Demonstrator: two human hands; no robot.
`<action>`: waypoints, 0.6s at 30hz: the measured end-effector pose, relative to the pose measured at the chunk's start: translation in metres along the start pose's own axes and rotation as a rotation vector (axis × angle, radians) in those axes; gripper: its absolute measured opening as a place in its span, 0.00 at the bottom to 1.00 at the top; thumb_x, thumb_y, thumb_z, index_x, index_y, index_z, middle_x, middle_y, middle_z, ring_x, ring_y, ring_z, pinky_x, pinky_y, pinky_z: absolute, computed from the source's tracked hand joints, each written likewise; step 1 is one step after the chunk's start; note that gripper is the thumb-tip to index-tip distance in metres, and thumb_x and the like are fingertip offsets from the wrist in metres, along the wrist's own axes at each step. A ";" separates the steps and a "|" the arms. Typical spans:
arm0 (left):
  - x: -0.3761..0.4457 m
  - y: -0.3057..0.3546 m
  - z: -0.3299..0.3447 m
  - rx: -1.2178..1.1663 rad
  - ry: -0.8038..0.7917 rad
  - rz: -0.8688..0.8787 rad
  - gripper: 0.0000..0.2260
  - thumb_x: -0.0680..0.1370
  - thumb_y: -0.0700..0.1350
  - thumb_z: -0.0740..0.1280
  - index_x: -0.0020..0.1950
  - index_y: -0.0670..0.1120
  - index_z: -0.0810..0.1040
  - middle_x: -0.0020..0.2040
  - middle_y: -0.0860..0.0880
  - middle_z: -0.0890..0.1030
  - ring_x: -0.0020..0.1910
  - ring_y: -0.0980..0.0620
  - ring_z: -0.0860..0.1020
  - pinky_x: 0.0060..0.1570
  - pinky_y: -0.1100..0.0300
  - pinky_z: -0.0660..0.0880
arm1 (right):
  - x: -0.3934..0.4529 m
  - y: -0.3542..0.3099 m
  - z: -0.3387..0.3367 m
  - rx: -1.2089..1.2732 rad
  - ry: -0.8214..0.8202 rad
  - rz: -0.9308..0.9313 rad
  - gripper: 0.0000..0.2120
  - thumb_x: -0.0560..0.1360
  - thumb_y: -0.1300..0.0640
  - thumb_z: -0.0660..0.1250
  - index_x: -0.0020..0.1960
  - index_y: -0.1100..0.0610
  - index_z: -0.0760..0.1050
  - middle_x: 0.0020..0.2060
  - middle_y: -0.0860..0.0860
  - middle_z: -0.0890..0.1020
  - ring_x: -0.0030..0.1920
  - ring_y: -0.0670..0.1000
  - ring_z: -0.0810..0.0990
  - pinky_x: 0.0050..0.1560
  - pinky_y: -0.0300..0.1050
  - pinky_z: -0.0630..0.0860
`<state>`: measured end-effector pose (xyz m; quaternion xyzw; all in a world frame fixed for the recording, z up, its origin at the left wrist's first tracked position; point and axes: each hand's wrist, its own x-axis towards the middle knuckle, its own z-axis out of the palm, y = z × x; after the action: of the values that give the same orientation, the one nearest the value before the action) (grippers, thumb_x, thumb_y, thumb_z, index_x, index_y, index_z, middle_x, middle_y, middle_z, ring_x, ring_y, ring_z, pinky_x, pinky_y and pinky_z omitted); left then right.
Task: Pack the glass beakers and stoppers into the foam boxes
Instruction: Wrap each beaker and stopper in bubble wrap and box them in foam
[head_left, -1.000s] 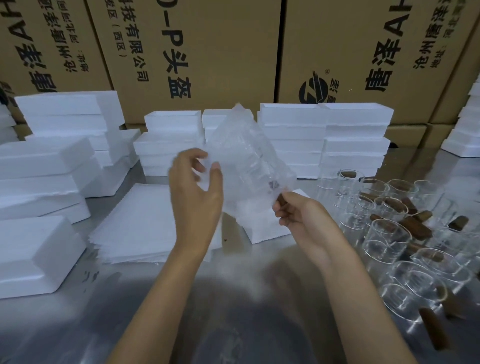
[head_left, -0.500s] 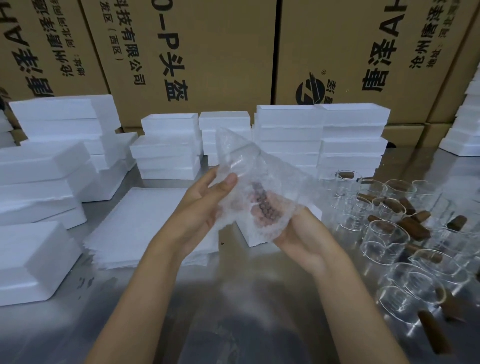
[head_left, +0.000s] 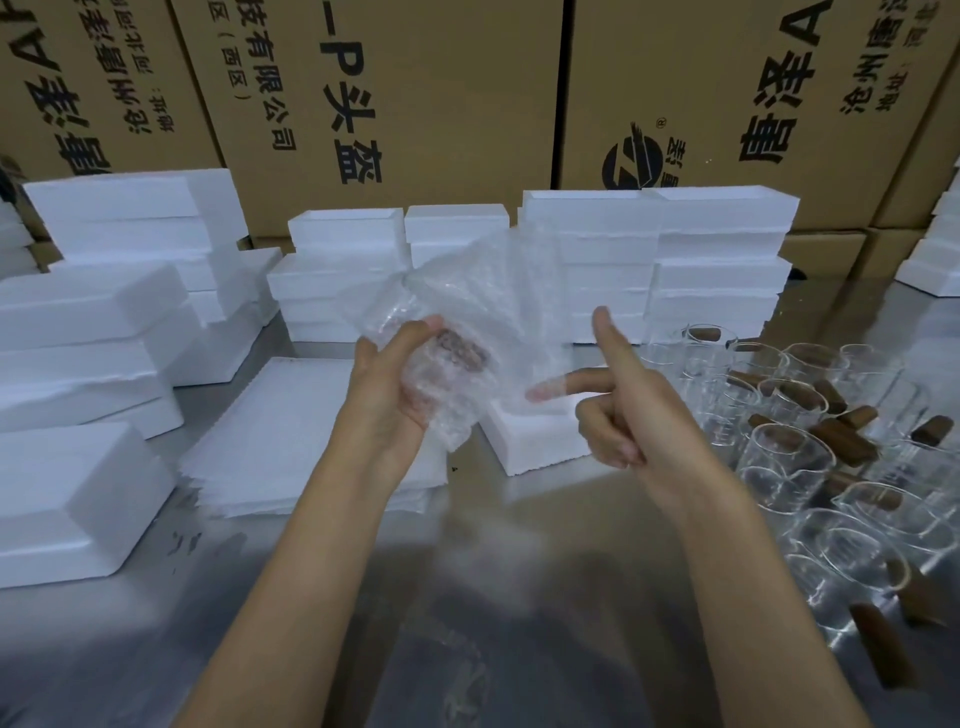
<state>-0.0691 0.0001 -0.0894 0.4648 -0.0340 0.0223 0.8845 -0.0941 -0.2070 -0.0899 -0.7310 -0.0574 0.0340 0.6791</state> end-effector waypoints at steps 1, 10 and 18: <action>0.001 0.002 -0.001 -0.036 0.013 0.014 0.28 0.77 0.40 0.70 0.76 0.43 0.66 0.67 0.42 0.78 0.65 0.42 0.78 0.64 0.46 0.75 | -0.001 -0.002 -0.004 -0.041 -0.020 0.004 0.40 0.67 0.19 0.55 0.48 0.51 0.86 0.19 0.50 0.60 0.22 0.49 0.57 0.24 0.37 0.62; -0.001 -0.004 0.004 -0.109 -0.009 -0.043 0.24 0.78 0.41 0.68 0.74 0.43 0.71 0.67 0.41 0.78 0.65 0.41 0.77 0.65 0.47 0.75 | 0.004 0.015 0.028 -0.228 -0.040 0.025 0.35 0.63 0.28 0.72 0.61 0.47 0.71 0.42 0.43 0.83 0.27 0.39 0.78 0.27 0.32 0.73; -0.002 -0.025 0.013 0.125 -0.252 -0.141 0.27 0.74 0.39 0.72 0.72 0.40 0.71 0.65 0.40 0.79 0.64 0.41 0.78 0.65 0.43 0.74 | 0.018 0.018 0.016 0.328 0.369 -0.088 0.05 0.78 0.53 0.69 0.46 0.53 0.80 0.42 0.51 0.87 0.45 0.49 0.84 0.43 0.43 0.79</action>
<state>-0.0696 -0.0253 -0.1030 0.5191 -0.1107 -0.0961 0.8420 -0.0774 -0.1899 -0.1084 -0.6018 0.0419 -0.1208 0.7883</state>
